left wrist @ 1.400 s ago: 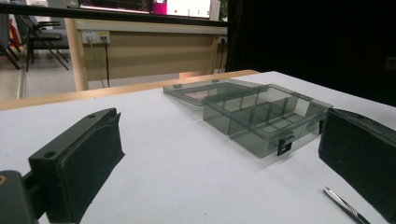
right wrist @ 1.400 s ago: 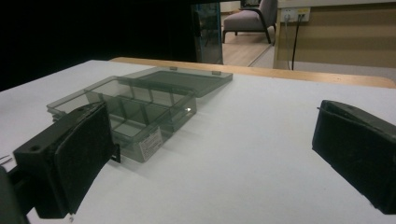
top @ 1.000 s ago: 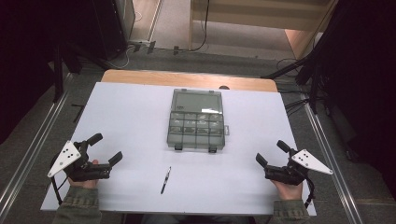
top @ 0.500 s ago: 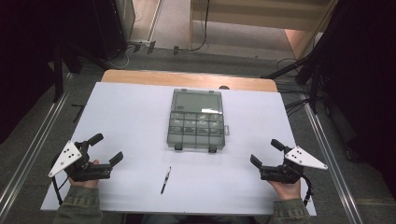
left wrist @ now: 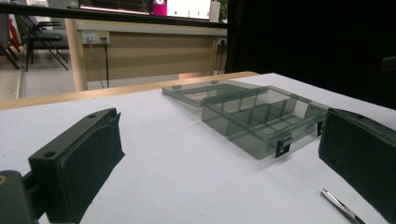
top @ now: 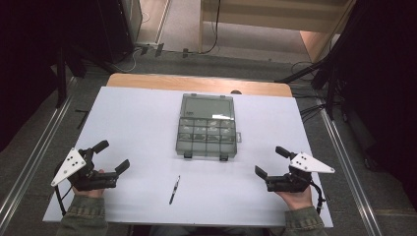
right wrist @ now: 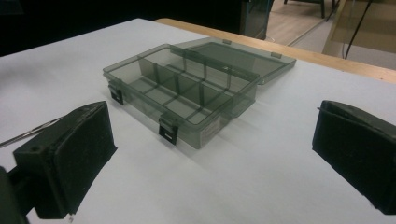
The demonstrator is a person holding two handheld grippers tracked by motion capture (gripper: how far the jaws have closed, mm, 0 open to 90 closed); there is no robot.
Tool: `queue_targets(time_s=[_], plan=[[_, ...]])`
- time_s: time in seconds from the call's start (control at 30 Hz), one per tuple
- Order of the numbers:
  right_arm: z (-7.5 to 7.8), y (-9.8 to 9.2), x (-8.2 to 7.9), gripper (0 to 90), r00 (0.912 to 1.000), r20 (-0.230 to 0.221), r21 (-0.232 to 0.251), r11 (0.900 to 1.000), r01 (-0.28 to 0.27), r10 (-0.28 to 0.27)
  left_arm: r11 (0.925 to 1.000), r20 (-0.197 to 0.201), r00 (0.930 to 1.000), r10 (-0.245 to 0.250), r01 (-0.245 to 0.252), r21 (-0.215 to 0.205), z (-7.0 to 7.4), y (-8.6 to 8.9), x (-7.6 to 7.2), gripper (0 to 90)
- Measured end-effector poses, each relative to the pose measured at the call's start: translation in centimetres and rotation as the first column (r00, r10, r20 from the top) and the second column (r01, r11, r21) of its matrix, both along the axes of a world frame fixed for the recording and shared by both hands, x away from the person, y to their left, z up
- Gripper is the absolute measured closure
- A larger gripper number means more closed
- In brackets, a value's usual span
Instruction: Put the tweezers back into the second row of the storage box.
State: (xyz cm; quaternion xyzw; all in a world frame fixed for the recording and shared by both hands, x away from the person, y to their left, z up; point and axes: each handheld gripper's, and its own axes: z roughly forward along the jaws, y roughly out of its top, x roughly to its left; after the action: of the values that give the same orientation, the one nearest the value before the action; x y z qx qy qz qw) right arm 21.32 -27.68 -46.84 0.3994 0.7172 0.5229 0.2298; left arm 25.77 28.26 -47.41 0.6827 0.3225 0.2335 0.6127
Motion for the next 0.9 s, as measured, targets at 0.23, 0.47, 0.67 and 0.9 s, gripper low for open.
queue_targets(time_s=[0.23,0.47,0.67,0.9], plan=[[0.2,1.8,0.5,0.0,0.9981,-0.02,-0.049,0.997,-0.059,0.059,1.0,-0.004,1.0,0.0,0.0,-0.002,0.0,0.0,0.0,0.0],[0.2,3.3,1.0,0.0,0.9946,-0.047,-0.081,0.992,-0.096,0.093,1.0,-0.007,1.0,0.0,0.0,-0.003,0.0,0.0,0.0,0.0],[0.1,3.8,1.4,0.0,0.9915,-0.065,-0.094,0.988,-0.118,0.113,1.0,-0.006,1.0,0.0,0.0,-0.005,0.0,0.0,0.0,0.0],[0.1,4.8,1.8,0.0,0.9853,-0.095,-0.137,0.979,-0.154,0.142,1.0,-0.004,1.0,0.001,-0.001,-0.005,0.0,0.0,0.0,0.0]])
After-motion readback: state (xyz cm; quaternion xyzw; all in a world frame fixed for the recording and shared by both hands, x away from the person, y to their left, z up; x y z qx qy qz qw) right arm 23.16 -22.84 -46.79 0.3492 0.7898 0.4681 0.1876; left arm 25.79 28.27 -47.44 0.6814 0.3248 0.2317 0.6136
